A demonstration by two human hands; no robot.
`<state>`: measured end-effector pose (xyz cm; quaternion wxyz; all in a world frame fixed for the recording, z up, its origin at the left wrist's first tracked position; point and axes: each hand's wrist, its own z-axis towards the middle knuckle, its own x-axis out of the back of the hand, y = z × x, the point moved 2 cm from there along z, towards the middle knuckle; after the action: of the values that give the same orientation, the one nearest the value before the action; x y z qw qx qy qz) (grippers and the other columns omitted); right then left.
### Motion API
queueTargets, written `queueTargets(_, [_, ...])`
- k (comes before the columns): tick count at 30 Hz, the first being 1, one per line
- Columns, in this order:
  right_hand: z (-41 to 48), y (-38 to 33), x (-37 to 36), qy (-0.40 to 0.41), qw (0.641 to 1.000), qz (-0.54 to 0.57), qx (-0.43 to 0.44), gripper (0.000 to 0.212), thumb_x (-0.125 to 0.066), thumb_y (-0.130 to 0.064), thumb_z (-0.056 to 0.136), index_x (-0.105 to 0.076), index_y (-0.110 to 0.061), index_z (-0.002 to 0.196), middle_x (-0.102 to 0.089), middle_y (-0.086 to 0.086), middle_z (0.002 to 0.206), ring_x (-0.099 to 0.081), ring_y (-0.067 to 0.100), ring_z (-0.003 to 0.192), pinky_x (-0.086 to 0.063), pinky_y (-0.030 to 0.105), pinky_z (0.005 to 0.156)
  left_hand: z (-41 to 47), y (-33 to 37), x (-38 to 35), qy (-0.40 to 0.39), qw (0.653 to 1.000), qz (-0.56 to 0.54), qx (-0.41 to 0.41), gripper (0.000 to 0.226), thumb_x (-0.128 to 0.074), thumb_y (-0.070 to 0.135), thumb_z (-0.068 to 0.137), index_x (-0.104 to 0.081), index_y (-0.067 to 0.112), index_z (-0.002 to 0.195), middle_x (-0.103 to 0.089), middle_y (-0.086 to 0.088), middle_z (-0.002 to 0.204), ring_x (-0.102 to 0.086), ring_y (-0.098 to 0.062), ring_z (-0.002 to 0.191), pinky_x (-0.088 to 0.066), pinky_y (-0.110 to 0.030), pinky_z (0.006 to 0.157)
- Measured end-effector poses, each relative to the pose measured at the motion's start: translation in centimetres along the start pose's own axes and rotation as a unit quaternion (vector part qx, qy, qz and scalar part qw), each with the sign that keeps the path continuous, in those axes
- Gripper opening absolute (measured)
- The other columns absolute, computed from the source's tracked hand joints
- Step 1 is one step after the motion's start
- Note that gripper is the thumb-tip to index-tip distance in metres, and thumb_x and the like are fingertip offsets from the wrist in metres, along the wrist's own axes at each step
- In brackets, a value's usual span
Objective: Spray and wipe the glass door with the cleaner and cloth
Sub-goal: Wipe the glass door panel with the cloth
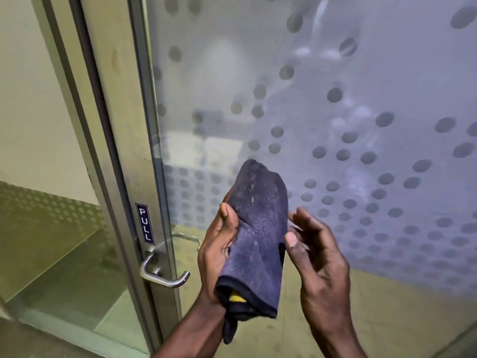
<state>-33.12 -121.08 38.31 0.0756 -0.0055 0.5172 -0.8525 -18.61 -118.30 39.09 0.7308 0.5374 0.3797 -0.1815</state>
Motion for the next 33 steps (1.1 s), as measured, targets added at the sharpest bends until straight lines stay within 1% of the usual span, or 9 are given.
queueTargets(2, [-0.5, 0.6, -1.1, -0.031, 0.989, 0.097, -0.107, 0.058, -0.083, -0.046, 0.082, -0.073, -0.022, 0.134, -0.082, -0.002, 0.129, -0.078, 0.013, 0.119, -0.061, 0.022, 0.094, -0.3, -0.6, 1.2, -0.001, 0.996, 0.013, 0.09, 0.111, -0.085, 0.066, 0.082, -0.046, 0.013, 0.171, -0.035, -0.023, 0.182, -0.025, -0.044, 0.173, -0.01, -0.062, 0.144])
queueTargets(4, [-1.1, 0.8, -1.5, -0.06, 0.972, 0.155, -0.167, 0.05, -0.086, -0.038, 0.079, -0.078, -0.015, 0.123, -0.085, 0.01, 0.118, -0.082, 0.017, 0.105, -0.063, 0.023, 0.084, -0.6, -0.9, 2.0, -0.006, 0.993, 0.025, 0.118, 0.137, -0.098, 0.075, 0.065, -0.041, 0.016, 0.174, -0.03, -0.016, 0.184, -0.03, -0.036, 0.17, -0.008, -0.055, 0.145])
queueTargets(7, [-1.9, 1.1, -1.5, -0.051, 0.962, 0.163, -0.212, 0.034, -0.088, -0.021, 0.078, -0.082, -0.015, 0.111, -0.086, 0.013, 0.109, -0.082, 0.015, 0.091, -0.062, 0.021, 0.073, -1.4, -1.1, 2.8, -0.06, 0.983, -0.091, 0.147, 0.102, -0.091, 0.057, 0.088, -0.05, 0.008, 0.167, -0.059, -0.026, 0.159, -0.06, -0.038, 0.137, -0.041, -0.056, 0.128])
queueTargets(11, [-3.1, 2.2, -1.8, -0.031, 0.959, 0.145, -0.241, 0.047, -0.097, -0.007, 0.071, -0.081, -0.012, 0.115, -0.084, 0.018, 0.116, -0.083, 0.025, 0.1, -0.065, 0.027, 0.08, -2.0, -0.6, 5.2, -0.102, 0.987, -0.055, 0.11, 0.08, -0.09, 0.046, 0.093, -0.061, 0.012, 0.159, -0.065, -0.022, 0.159, -0.064, -0.037, 0.14, -0.046, -0.057, 0.125])
queueTargets(14, [-3.9, 2.9, -1.8, -0.02, 0.957, 0.144, -0.251, 0.056, -0.097, -0.007, 0.065, -0.079, -0.011, 0.118, -0.083, 0.019, 0.118, -0.082, 0.03, 0.104, -0.067, 0.031, 0.085, -2.3, 0.1, 6.6, -0.111, 0.99, -0.026, 0.084, 0.054, -0.086, 0.03, 0.097, -0.073, 0.014, 0.147, -0.077, -0.016, 0.144, -0.079, -0.026, 0.125, -0.066, -0.036, 0.101])
queueTargets(18, [-4.9, 3.6, -1.2, -0.026, 0.955, 0.139, -0.261, 0.057, -0.096, -0.002, 0.06, -0.079, -0.014, 0.114, -0.084, 0.019, 0.115, -0.083, 0.028, 0.098, -0.066, 0.031, 0.077, -3.7, 0.8, 9.3, -0.037, 0.993, 0.093, 0.064, 0.033, -0.073, 0.02, 0.096, -0.084, 0.018, 0.127, -0.083, -0.016, 0.129, -0.083, -0.023, 0.11, -0.068, -0.031, 0.09])
queueTargets(22, [-5.8, 4.0, -0.7, -0.065, 0.955, 0.115, -0.266, 0.063, -0.095, -0.001, 0.056, -0.077, -0.017, 0.114, -0.084, 0.02, 0.109, -0.083, 0.03, 0.094, -0.067, 0.036, 0.076, -6.1, 2.4, 10.6, -0.007, 0.967, 0.255, -0.004, 0.037, -0.088, 0.032, 0.086, -0.084, 0.02, 0.121, -0.086, -0.011, 0.123, -0.081, -0.018, 0.11, -0.065, -0.025, 0.093])
queueTargets(27, [-7.5, 3.7, -0.7, -0.148, 0.958, 0.043, -0.243, 0.071, -0.097, -0.013, 0.058, -0.072, -0.018, 0.124, -0.084, 0.017, 0.108, -0.08, 0.034, 0.1, -0.063, 0.048, 0.091, -9.8, 2.3, 10.7, 0.052, 0.94, 0.331, -0.067, 0.024, -0.081, 0.021, 0.09, -0.085, 0.027, 0.113, -0.088, -0.002, 0.115, -0.082, -0.007, 0.102, -0.062, -0.017, 0.086])
queueTargets(33, [-9.6, 1.5, 0.2, -0.198, 0.969, -0.029, -0.144, 0.07, -0.097, -0.025, 0.067, -0.069, -0.026, 0.131, -0.082, -0.004, 0.122, -0.078, 0.008, 0.107, -0.063, 0.024, 0.088, -15.2, 1.4, 9.8, 0.046, 0.883, 0.454, -0.108, 0.033, -0.071, 0.015, 0.094, -0.078, 0.041, 0.114, -0.086, 0.01, 0.114, -0.079, -0.006, 0.111, -0.059, -0.022, 0.1])
